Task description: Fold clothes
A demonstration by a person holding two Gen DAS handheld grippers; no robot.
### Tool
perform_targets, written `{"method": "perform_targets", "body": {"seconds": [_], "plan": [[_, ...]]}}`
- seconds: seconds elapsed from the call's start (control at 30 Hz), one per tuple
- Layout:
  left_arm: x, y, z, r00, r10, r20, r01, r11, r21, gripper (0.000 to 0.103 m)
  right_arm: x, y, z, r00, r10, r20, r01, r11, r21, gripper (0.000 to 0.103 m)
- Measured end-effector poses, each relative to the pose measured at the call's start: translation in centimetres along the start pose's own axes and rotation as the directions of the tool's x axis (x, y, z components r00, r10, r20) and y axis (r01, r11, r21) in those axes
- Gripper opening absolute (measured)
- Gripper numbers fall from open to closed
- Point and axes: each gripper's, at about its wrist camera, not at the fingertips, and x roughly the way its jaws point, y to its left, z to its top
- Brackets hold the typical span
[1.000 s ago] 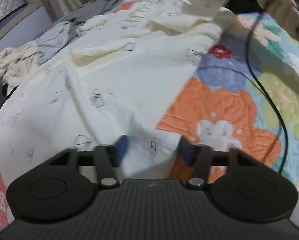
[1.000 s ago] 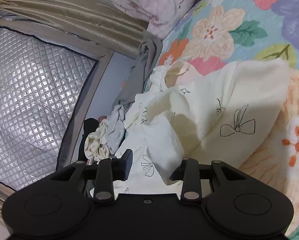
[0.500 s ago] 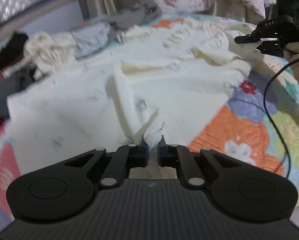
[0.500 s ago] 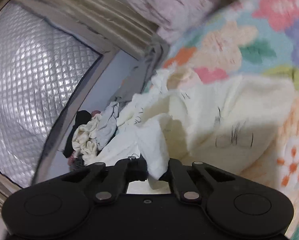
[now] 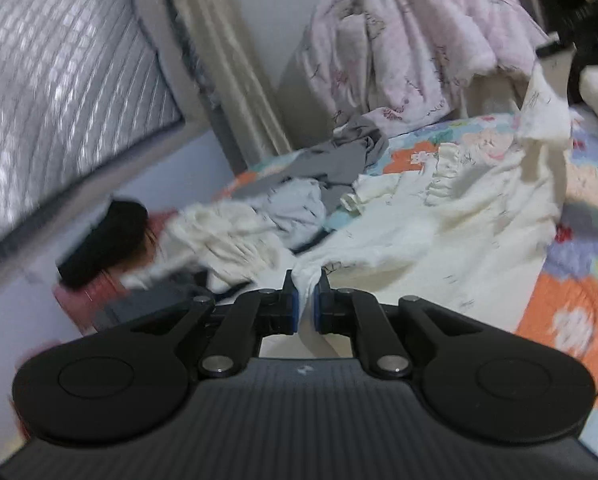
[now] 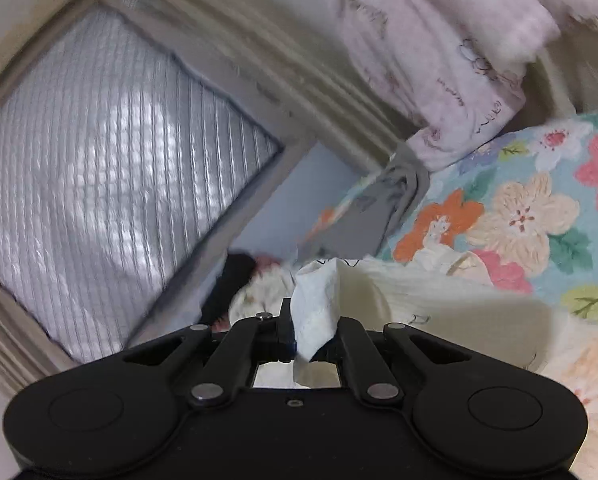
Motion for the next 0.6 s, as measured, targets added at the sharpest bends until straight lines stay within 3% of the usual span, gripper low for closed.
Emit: {"method": "perform_targets", "body": {"seconds": [0.13,0.3,0.5,0.6], "plan": [[-2.9,4.0,0.0,0.998,-0.038,0.056,0.042,0.996,-0.077,0.007,-0.9,2.3,1.0,0.989,-0.103,-0.104,0.1,0.994,-0.033,0.005],[-4.6,7.3,-1.7,0.99,-0.07,0.125,0.088,0.985,-0.146,0.007,-0.7,3.8,1.9,0.975,-0.189,-0.116,0.189,0.982,-0.011,0.005],[0.7,8.0,-4.7,0.974,-0.218,0.064,0.225,0.964,-0.144,0.007,2.8,5.6,1.4,0.945,-0.311,-0.105,0.309,0.95,-0.033,0.005],[3.4,10.0,-4.8,0.976,-0.208,0.062,0.214,0.967,-0.139,0.007,5.2,5.9,1.2,0.939,-0.333,-0.08,0.335,0.942,0.008,0.005]]}}
